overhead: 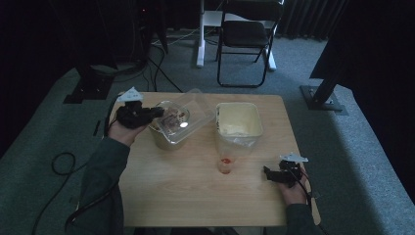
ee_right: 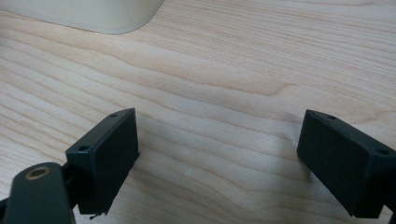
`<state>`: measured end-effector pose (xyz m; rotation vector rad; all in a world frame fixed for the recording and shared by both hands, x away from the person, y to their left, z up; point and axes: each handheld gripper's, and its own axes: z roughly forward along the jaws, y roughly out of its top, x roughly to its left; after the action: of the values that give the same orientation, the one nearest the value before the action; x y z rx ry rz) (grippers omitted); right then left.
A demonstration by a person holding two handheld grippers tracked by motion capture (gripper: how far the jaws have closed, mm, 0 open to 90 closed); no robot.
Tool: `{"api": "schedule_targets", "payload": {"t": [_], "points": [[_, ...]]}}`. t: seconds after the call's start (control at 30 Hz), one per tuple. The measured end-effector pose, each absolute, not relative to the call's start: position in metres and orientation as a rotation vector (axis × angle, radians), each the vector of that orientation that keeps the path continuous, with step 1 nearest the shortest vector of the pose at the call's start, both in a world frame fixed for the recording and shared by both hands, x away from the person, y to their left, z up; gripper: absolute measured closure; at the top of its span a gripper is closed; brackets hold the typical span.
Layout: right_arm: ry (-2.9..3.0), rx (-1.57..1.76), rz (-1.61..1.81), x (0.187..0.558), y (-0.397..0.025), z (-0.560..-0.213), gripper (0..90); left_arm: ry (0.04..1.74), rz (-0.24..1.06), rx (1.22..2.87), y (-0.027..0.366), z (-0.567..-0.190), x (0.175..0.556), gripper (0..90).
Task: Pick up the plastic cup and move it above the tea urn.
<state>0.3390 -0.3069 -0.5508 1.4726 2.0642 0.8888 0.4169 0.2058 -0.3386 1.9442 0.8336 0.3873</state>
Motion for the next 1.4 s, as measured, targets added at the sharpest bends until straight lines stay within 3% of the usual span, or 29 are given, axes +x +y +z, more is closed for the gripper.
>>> {"api": "schedule_targets", "payload": {"t": [0.3, 0.73, 0.8, 0.9, 0.97, 1.4], "points": [[2.064, 1.474, 0.889, 0.339, -0.307, -0.551, 12.1, 0.807, 0.344, 1.978, 0.170, -0.334, 0.451, 82.8], [2.065, 1.473, 0.889, 0.339, -0.307, -0.551, 12.1, 0.770, 0.285, 2.026, 0.108, -0.319, 0.471, 81.6], [2.064, 1.473, 0.890, 0.339, -0.307, -0.551, 12.1, 0.781, 0.254, 2.003, 0.102, -0.319, 0.474, 76.3], [2.064, 1.474, 0.891, 0.339, -0.307, -0.551, 12.1, 0.789, 0.227, 1.951, 0.098, -0.319, 0.476, 59.9], [2.065, 1.472, 0.890, 0.339, -0.307, -0.551, 12.1, 0.787, 0.220, 1.901, 0.102, -0.317, 0.476, 55.5], [2.066, 1.471, 0.890, 0.339, -0.307, -0.551, 12.1, 0.813, 0.264, 1.938, 0.110, -0.327, 0.469, 52.1]]}}
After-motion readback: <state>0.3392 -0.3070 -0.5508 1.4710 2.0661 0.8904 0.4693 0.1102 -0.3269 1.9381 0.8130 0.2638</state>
